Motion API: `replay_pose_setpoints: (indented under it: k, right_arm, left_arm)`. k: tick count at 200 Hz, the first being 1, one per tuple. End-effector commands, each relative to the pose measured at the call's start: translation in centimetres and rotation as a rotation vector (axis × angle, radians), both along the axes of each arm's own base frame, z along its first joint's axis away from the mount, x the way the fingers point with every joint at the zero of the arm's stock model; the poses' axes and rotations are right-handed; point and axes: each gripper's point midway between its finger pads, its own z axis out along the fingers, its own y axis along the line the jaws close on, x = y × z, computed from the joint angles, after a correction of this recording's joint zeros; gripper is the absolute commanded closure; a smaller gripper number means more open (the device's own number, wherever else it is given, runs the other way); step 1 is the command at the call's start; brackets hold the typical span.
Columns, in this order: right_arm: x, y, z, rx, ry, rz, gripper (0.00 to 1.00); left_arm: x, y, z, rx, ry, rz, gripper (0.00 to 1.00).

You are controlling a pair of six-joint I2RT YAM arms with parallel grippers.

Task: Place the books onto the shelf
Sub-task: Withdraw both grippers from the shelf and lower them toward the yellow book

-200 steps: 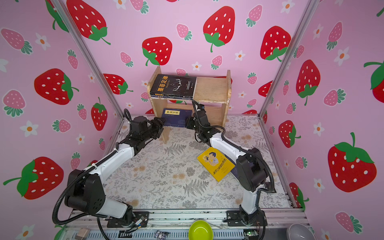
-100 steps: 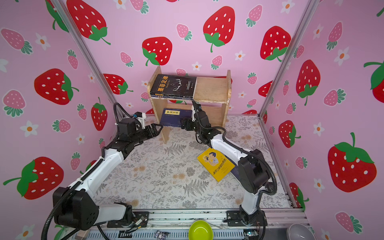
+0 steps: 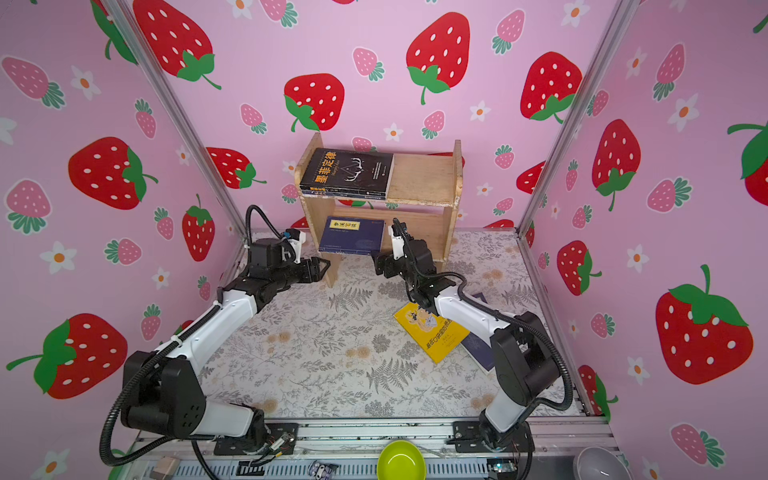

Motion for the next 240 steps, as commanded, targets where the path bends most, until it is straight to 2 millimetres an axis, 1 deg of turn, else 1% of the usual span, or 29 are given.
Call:
replay_pose_setpoints:
  k: [1, 44, 75, 109, 142, 179, 201, 240]
  right_arm:
    - [-0.4, 0.1, -1.6, -0.044, 0.007, 0.029, 0.14]
    - [-0.5, 0.7, -2.6, -0.052, 0.022, 0.052, 0.16]
    - [-1.0, 1.1, -2.7, -0.076, 0.000, 0.075, 0.15]
    - [-0.9, 1.3, -3.3, -0.095, 0.000, 0.074, 0.17]
    - [-0.4, 1.4, -3.8, -0.117, 0.004, 0.059, 0.22]
    - [-0.5, 1.5, -3.9, -0.125, -0.008, 0.061, 0.22]
    - [-0.1, 1.4, -4.0, -0.126, -0.008, 0.045, 0.26]
    - [0.1, 1.8, -4.1, -0.117, -0.006, 0.048, 0.30]
  left_arm:
    - [1.7, 0.5, 2.1, 0.025, -0.087, 0.030, 0.28]
    - [2.6, 1.4, 2.5, 0.015, -0.125, 0.101, 0.29]
    - [3.3, 1.3, 2.6, -0.003, -0.128, 0.108, 0.30]
    - [4.2, 1.4, 2.5, -0.014, -0.123, 0.132, 0.31]
    - [4.4, 1.5, 2.5, -0.021, -0.124, 0.144, 0.31]
    - [4.6, 1.5, 2.5, -0.034, -0.124, 0.148, 0.31]
    - [4.8, 1.6, 2.8, -0.040, -0.134, 0.157, 0.31]
    - [5.2, 1.5, 3.0, -0.049, -0.136, 0.160, 0.33]
